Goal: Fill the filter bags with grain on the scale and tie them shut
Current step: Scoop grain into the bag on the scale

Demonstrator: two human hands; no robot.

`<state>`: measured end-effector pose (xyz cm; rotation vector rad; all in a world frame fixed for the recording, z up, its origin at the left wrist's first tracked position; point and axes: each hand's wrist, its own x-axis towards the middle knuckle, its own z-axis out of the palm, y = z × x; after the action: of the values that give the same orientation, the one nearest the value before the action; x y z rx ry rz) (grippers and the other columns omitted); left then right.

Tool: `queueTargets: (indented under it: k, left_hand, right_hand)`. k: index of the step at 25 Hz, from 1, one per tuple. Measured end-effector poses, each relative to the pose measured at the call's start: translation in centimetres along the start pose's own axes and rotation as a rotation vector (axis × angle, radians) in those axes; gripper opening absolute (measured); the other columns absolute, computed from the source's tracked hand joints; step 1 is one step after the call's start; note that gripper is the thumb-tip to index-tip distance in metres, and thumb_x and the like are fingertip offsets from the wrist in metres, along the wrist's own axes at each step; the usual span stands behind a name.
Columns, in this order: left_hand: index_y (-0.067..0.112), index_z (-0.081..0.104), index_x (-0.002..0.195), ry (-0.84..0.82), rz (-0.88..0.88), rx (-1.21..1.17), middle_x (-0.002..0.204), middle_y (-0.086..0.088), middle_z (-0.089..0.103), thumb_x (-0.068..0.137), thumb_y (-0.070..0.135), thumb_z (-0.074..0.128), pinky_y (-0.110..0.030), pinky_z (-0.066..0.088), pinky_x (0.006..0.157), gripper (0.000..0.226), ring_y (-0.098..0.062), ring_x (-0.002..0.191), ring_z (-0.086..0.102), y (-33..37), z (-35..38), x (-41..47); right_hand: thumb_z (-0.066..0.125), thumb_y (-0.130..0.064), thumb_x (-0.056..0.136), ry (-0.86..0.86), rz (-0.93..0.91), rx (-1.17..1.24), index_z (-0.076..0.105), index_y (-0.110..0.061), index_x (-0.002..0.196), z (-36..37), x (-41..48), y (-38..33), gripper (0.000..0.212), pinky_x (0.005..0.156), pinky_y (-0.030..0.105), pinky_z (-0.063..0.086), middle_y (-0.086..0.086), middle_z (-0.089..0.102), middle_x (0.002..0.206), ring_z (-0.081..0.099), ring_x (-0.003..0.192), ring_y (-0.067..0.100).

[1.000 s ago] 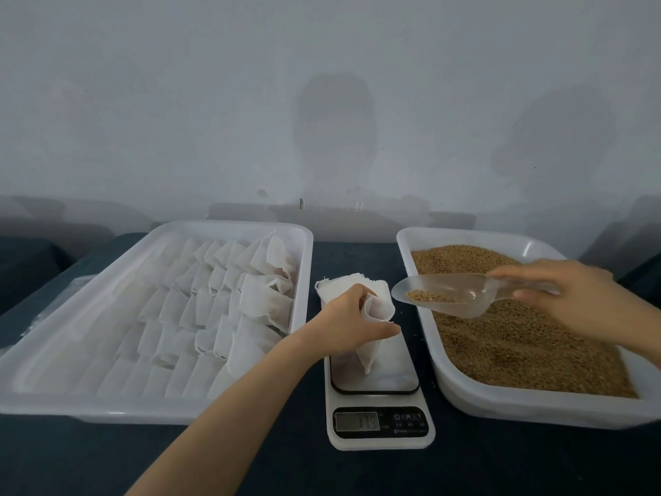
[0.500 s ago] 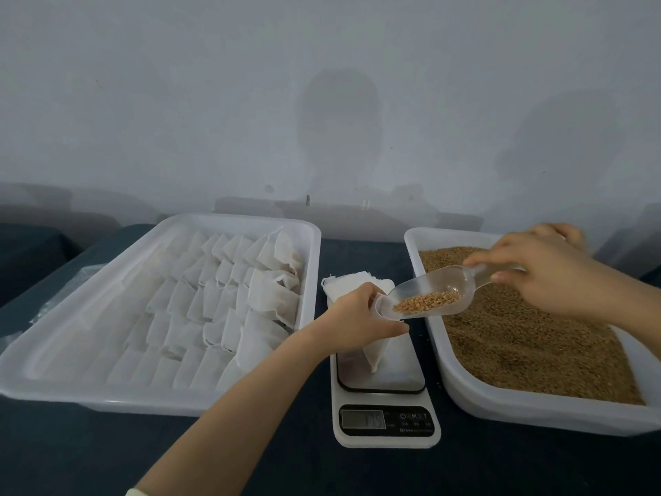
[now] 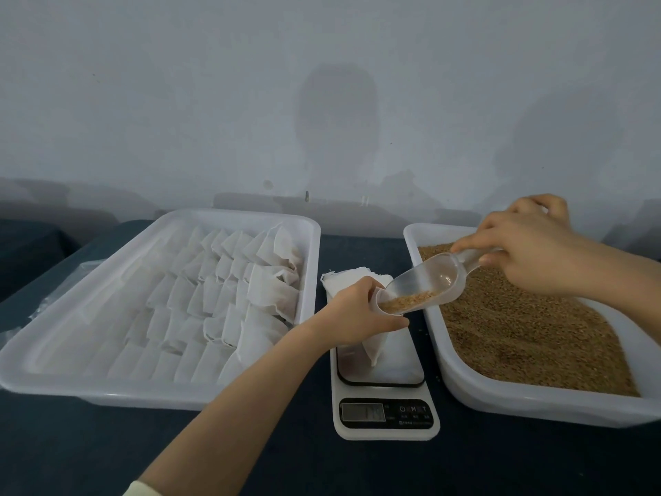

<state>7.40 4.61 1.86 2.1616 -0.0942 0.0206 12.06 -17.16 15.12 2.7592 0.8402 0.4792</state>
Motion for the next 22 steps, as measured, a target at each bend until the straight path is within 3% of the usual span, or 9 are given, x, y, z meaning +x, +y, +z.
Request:
queueTargets:
  k: [5,10,14,16,19,22]
  left_hand:
    - [0.027,0.048,0.111,0.012,0.0,-0.002,0.099,0.011,0.057,0.076,0.048,0.075,-0.02,0.046,0.071,0.049,-0.007,0.087,0.056,0.0,0.0,0.0]
    - [0.027,0.048,0.11,0.016,-0.001,-0.017,0.101,0.01,0.058,0.075,0.048,0.075,-0.022,0.049,0.075,0.049,-0.008,0.09,0.058,-0.2,0.2,0.0]
    - [0.027,0.048,0.111,0.018,-0.001,-0.009,0.105,0.009,0.059,0.077,0.049,0.074,-0.023,0.049,0.076,0.048,-0.009,0.092,0.058,-0.3,0.1,0.1]
    - [0.026,0.048,0.111,0.013,0.005,-0.003,0.107,0.007,0.059,0.078,0.049,0.073,-0.024,0.05,0.079,0.047,-0.01,0.095,0.058,-0.3,0.0,0.2]
    - [0.025,0.048,0.113,0.011,0.003,0.01,0.106,0.007,0.058,0.079,0.051,0.071,-0.027,0.051,0.082,0.049,-0.01,0.095,0.058,-0.4,0.0,0.1]
    - [0.026,0.048,0.113,0.012,-0.002,0.018,0.106,0.008,0.057,0.078,0.052,0.071,-0.028,0.052,0.083,0.049,-0.01,0.096,0.057,-0.4,0.0,0.2]
  right_hand:
    - [0.049,-0.028,0.095,-0.027,0.01,-0.008,0.05,-0.06,0.116,0.0,-0.1,-0.1,0.038,0.097,0.033,0.001,-0.02,0.054,0.112,0.034,0.109,0.013]
    - [0.05,-0.03,0.095,-0.081,0.043,0.095,0.052,-0.058,0.114,0.5,-0.8,0.3,0.034,0.097,0.032,0.007,-0.021,0.051,0.098,0.031,0.1,0.01]
    - [0.055,-0.027,0.092,-0.118,0.064,0.284,0.055,-0.055,0.112,1.6,-1.9,0.9,0.034,0.097,0.032,0.014,-0.017,0.059,0.098,0.044,0.098,0.011]
    - [0.057,-0.026,0.091,-0.164,0.075,0.389,0.053,-0.054,0.113,2.4,-2.8,1.3,0.037,0.102,0.036,0.025,-0.021,0.062,0.104,0.051,0.099,0.01]
    - [0.058,-0.023,0.089,-0.205,0.142,0.576,0.05,-0.052,0.114,4.4,-4.6,2.3,0.039,0.088,0.034,0.046,-0.013,0.061,0.119,0.061,0.096,0.014]
    - [0.058,-0.024,0.089,-0.136,0.331,0.728,0.051,-0.052,0.116,7.4,-6.8,4.2,0.04,0.091,0.045,0.047,-0.007,0.056,0.13,0.059,0.109,0.026]
